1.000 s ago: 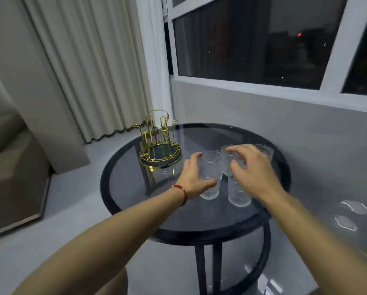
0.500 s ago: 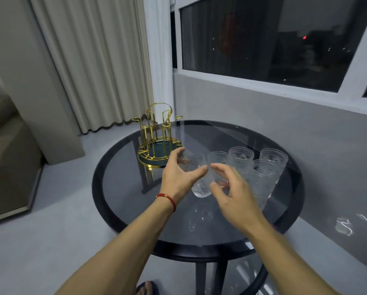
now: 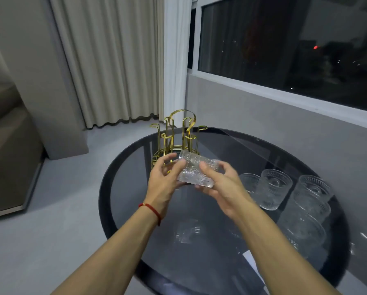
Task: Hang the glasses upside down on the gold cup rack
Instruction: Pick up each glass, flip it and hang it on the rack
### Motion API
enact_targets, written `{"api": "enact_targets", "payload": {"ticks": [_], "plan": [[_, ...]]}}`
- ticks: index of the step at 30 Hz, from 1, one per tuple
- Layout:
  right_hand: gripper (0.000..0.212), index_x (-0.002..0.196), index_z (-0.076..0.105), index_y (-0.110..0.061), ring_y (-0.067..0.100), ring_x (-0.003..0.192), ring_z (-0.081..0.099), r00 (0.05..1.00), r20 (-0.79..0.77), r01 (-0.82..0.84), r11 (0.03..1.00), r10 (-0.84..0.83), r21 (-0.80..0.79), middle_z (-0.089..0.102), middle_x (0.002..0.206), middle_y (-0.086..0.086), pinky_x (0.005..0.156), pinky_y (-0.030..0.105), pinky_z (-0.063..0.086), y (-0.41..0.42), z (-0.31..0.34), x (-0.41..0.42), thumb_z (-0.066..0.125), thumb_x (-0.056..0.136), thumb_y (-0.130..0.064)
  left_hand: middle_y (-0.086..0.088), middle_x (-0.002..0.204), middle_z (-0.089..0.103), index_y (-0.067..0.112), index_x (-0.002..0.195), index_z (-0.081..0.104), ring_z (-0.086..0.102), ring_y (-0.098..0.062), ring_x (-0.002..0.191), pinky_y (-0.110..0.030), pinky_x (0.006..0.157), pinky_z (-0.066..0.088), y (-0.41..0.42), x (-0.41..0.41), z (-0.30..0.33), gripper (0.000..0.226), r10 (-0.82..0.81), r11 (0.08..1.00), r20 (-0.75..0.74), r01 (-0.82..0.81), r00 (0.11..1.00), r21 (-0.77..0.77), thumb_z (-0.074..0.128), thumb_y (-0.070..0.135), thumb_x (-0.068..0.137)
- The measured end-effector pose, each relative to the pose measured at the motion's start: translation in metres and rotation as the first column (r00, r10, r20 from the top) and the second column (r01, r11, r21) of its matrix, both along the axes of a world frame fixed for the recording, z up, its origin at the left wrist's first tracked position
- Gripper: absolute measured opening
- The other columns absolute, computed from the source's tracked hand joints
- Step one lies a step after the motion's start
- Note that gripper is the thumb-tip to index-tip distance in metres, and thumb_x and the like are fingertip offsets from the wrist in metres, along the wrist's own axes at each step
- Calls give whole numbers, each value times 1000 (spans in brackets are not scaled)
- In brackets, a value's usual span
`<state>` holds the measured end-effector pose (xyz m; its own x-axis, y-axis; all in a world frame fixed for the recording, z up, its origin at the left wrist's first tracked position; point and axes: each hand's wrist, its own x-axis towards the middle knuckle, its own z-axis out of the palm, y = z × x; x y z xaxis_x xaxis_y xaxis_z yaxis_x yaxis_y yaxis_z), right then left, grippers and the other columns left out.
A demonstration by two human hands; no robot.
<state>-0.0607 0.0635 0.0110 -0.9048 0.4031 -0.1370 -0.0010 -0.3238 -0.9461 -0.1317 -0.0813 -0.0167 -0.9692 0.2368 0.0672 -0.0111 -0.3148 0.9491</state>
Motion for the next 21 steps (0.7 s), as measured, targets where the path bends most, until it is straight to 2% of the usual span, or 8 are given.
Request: {"api": "enact_targets", "payload": {"ticks": [2, 4, 7, 9, 11, 14, 16, 21], "plan": [[60, 135, 53, -24, 25, 101, 76, 992, -7, 121, 957, -123, 265, 59, 140, 5, 75, 39, 67, 9, 13, -3, 86, 84, -24, -4, 111, 71, 26, 112, 66, 71, -26, 99, -41, 76, 60, -2, -12, -6, 20, 127, 981, -105, -141, 986, -134, 68, 38, 96], [62, 133, 53, -38, 24, 101, 73, 961, -56, 259, 814, -271, 519, 53, 139, -3, 83, 45, 66, 22, 29, -4, 87, 81, -34, -2, 110, 68, 28, 107, 64, 63, -24, 101, -37, 79, 54, -5, -24, -21, 13, 210, 869, -296, -317, 932, -381, 59, 34, 97], [61, 134, 50, -43, 30, 107, 70, 890, -208, 433, 607, -407, 666, 54, 136, 1, 97, 53, 58, 46, 62, -19, 81, 82, -45, -7, 143, 52, 28, 133, 58, 39, -26, 138, -52, 111, 40, -5, -41, -53, 41, -32, 484, -499, -424, 866, -766, 62, 39, 94], [62, 138, 49, -40, 23, 113, 62, 875, -288, 469, 534, -389, 703, 54, 139, 3, 101, 53, 55, 60, 85, -43, 80, 85, -43, -9, 164, 28, 36, 151, 40, 15, -29, 154, -56, 122, 18, -3, -45, -70, 58, -171, 342, -465, -391, 869, -855, 54, 50, 96], [64, 145, 49, -36, 23, 127, 54, 902, -312, 427, 518, -298, 741, 51, 147, 4, 103, 54, 55, 68, 106, -75, 79, 88, -37, -7, 171, 10, 46, 157, 19, 1, -28, 158, -58, 124, 7, 1, -48, -82, 65, -240, 283, -437, -368, 867, -886, 41, 60, 97], [65, 152, 48, -33, 25, 139, 48, 939, -299, 344, 481, -171, 806, 47, 151, 7, 110, 51, 51, 67, 131, -129, 75, 92, -36, -7, 172, 0, 53, 156, 1, -2, -30, 158, -61, 124, 4, 5, -50, -89, 69, -276, 202, -431, -386, 859, -900, 23, 71, 93], [66, 154, 46, -32, 25, 141, 47, 957, -270, 287, 473, -105, 833, 46, 153, 7, 113, 50, 48, 61, 142, -166, 73, 94, -36, -6, 173, -1, 56, 154, -2, 0, -32, 157, -60, 124, 5, 5, -53, -92, 69, -264, 187, -435, -397, 861, -898, 18, 72, 90], [71, 155, 46, -26, 29, 138, 52, 996, -55, 19, 440, 69, 898, 45, 161, 6, 102, 50, 56, 41, 154, -231, 77, 92, -25, -4, 173, -3, 57, 153, -3, 6, -38, 155, -59, 123, 6, 5, -55, -95, 68, -258, 182, -459, -423, 850, -887, 15, 72, 90]]}}
